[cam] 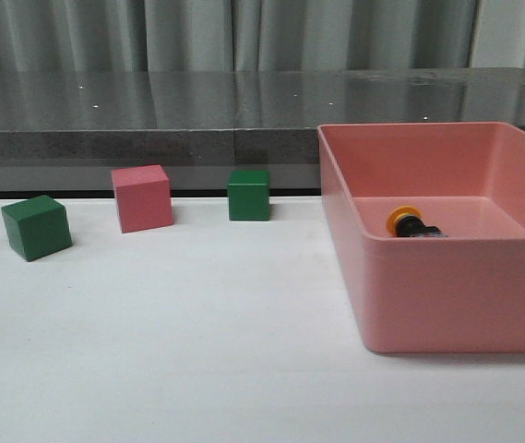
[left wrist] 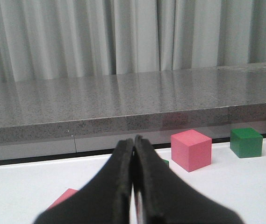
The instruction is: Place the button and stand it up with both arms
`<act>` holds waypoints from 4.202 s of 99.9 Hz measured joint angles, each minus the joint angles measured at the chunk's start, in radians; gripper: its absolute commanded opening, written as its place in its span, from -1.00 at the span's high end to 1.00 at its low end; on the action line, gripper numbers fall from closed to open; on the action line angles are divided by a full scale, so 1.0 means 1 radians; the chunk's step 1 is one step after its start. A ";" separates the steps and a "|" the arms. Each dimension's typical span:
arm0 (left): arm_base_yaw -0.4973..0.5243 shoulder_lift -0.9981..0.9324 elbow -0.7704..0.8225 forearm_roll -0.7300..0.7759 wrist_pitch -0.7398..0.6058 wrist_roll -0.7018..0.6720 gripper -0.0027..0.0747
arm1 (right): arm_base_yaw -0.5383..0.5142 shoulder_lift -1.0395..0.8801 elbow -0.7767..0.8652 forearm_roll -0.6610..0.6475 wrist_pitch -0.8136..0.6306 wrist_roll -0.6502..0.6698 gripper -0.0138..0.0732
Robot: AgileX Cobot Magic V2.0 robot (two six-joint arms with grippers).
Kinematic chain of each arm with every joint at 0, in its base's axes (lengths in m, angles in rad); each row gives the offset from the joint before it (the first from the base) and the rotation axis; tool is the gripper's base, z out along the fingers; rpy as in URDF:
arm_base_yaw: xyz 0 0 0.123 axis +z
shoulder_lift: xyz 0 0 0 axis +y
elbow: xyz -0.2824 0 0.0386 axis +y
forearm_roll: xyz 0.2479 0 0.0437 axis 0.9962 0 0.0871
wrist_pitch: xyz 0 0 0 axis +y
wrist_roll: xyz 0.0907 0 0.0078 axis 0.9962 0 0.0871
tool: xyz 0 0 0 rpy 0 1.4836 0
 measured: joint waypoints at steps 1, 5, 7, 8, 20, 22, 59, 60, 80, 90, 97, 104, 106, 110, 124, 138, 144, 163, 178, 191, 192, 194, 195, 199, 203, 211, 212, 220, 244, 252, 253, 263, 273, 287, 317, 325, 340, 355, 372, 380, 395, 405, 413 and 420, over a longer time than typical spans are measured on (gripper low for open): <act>0.000 0.000 0.000 0.000 0.000 0.000 0.98 | 0.000 0.000 0.000 0.000 0.000 0.000 0.83; 0.000 0.000 0.000 0.000 0.000 0.000 0.98 | 0.000 0.000 0.000 0.000 0.000 0.000 0.83; 0.000 0.000 0.000 0.000 0.000 0.000 0.98 | 0.000 0.000 0.000 0.000 0.000 0.000 0.83; 0.000 0.000 0.000 0.000 0.000 0.000 0.98 | 0.000 0.000 0.000 0.000 0.000 0.000 0.83; 0.000 0.000 0.000 0.000 0.000 0.000 0.98 | 0.000 0.000 0.000 0.000 -0.020 0.001 0.83; 0.000 0.000 0.000 0.000 0.000 0.000 0.98 | 0.000 0.000 0.000 0.000 -0.033 0.001 0.83; 0.000 0.000 0.000 0.000 0.000 0.000 0.98 | 0.000 0.078 -0.277 0.055 0.094 0.022 0.83; 0.000 0.000 0.000 0.000 0.000 0.000 0.98 | 0.000 0.094 -0.288 0.057 0.105 0.022 0.83; 0.000 0.000 0.000 0.000 0.000 0.000 0.98 | 0.000 0.400 -0.587 0.077 0.373 0.022 0.83; 0.000 0.000 0.000 0.000 0.000 0.000 0.98 | 0.000 0.580 -0.710 0.133 0.421 0.022 0.83; 0.000 0.000 0.000 0.000 0.000 0.000 0.98 | 0.000 0.694 -0.785 0.183 0.425 0.022 0.83; 0.000 0.000 0.000 0.000 0.000 0.000 0.98 | 0.000 0.801 -0.847 0.224 0.422 0.022 0.83; 0.000 0.000 0.000 0.000 0.000 0.000 0.98 | 0.000 0.833 -0.864 0.231 0.417 0.022 0.83; 0.000 0.000 0.000 0.000 0.000 0.000 0.98 | 0.000 0.884 -0.890 0.242 0.411 0.020 0.83; 0.000 0.000 0.000 0.000 0.000 0.000 0.98 | 0.000 1.083 -0.976 0.250 0.402 -0.018 0.83; 0.000 0.000 0.000 0.000 0.000 0.000 0.98 | 0.019 1.248 -1.035 0.252 0.406 -0.070 0.77; 0.000 0.000 0.000 0.000 0.000 0.000 0.98 | 0.031 1.311 -1.053 0.251 0.406 -0.093 0.67; 0.000 0.000 0.000 0.000 0.000 0.000 0.98 | 0.055 1.455 -1.078 0.255 0.386 -0.147 -0.28; 0.000 0.000 0.000 0.000 0.000 0.000 0.98 | 0.058 1.537 -1.080 0.255 0.339 -0.171 -0.81; 0.000 0.000 0.000 0.000 0.000 0.000 0.98 | 0.058 1.602 -1.080 0.255 0.284 -0.185 -0.82; 0.000 0.000 0.000 0.000 0.000 0.000 0.98 | 0.058 1.610 -1.080 0.255 0.281 -0.186 -0.82; 0.000 0.000 0.000 0.000 0.000 0.000 0.98 | 0.058 1.618 -1.080 0.255 0.272 -0.190 -0.82; 0.000 0.000 0.000 0.000 0.000 0.000 0.98 | 0.058 1.626 -1.080 0.255 0.267 -0.192 -0.82; 0.000 0.000 0.000 0.000 0.000 0.000 0.98 | 0.058 1.652 -1.081 0.255 0.255 -0.197 -0.82; 0.000 0.000 0.000 0.000 0.000 0.000 0.98 | 0.058 1.673 -1.081 0.255 0.245 -0.204 -0.82; 0.000 0.000 0.000 0.000 0.000 0.000 0.98 | 0.058 1.724 -1.082 0.255 0.232 -0.209 -0.82; 0.000 0.000 0.000 0.000 0.000 0.000 0.98 | 0.058 1.728 -1.082 0.255 0.229 -0.209 -0.82; 0.000 0.000 0.000 0.000 0.000 0.000 0.98 | 0.058 1.774 -1.083 0.255 0.221 -0.211 -0.82; 0.000 0.000 0.000 0.000 0.000 0.000 0.98 | 0.058 1.854 -1.084 0.257 0.199 -0.214 -0.45; 0.000 0.000 0.000 0.000 0.000 0.000 0.98 | 0.058 1.861 -1.084 0.257 0.197 -0.216 0.01; 0.000 0.000 0.000 0.000 0.000 0.000 0.98 | 0.058 1.861 -1.084 0.257 0.197 -0.216 0.05; 0.000 0.000 0.000 0.000 0.000 0.000 0.98 | 0.058 1.861 -1.084 0.257 0.197 -0.216 0.49; 0.000 0.000 0.000 0.000 0.000 0.000 0.98 | 0.058 1.861 -1.087 0.257 0.204 -0.216 0.68; 0.000 0.000 0.000 0.000 0.000 0.000 0.98 | 0.058 1.839 -1.103 0.257 0.261 -0.216 0.69; 0.000 0.000 0.000 0.000 0.000 0.000 0.98 | 0.129 1.665 -1.282 0.257 0.365 -0.281 0.69; 0.000 0.000 0.000 0.000 0.000 0.000 0.98 | 0.192 1.660 -1.359 0.257 0.413 -0.359 0.69; 0.000 0.000 0.000 0.000 0.000 0.000 0.98 | 0.313 1.719 -1.478 0.257 0.509 -0.522 0.69; 0.000 0.000 0.000 0.000 0.000 0.000 0.98 | 0.416 1.835 -1.558 0.257 0.549 -0.696 0.69; 0.000 0.000 0.000 0.000 0.000 0.000 0.98 | 0.497 1.977 -1.605 0.257 0.553 -0.885 0.69; 0.000 0.000 0.000 0.000 0.000 0.000 0.98 | 0.525 2.035 -1.620 0.257 0.553 -0.939 0.69; 0.000 0.000 0.000 0.000 0.000 0.000 0.98 | 0.544 2.127 -1.654 0.257 0.553 -0.968 0.65; 0.000 0.000 0.000 0.000 0.000 0.000 0.98 | 0.544 2.159 -1.666 0.257 0.553 -0.970 0.51; 0.000 0.000 0.000 0.000 0.000 0.000 0.98 | 0.544 2.168 -1.671 0.255 0.553 -0.973 0.25; 0.000 0.000 0.000 0.000 0.000 0.000 0.98 | 0.544 2.168 -1.672 0.255 0.553 -0.973 -0.02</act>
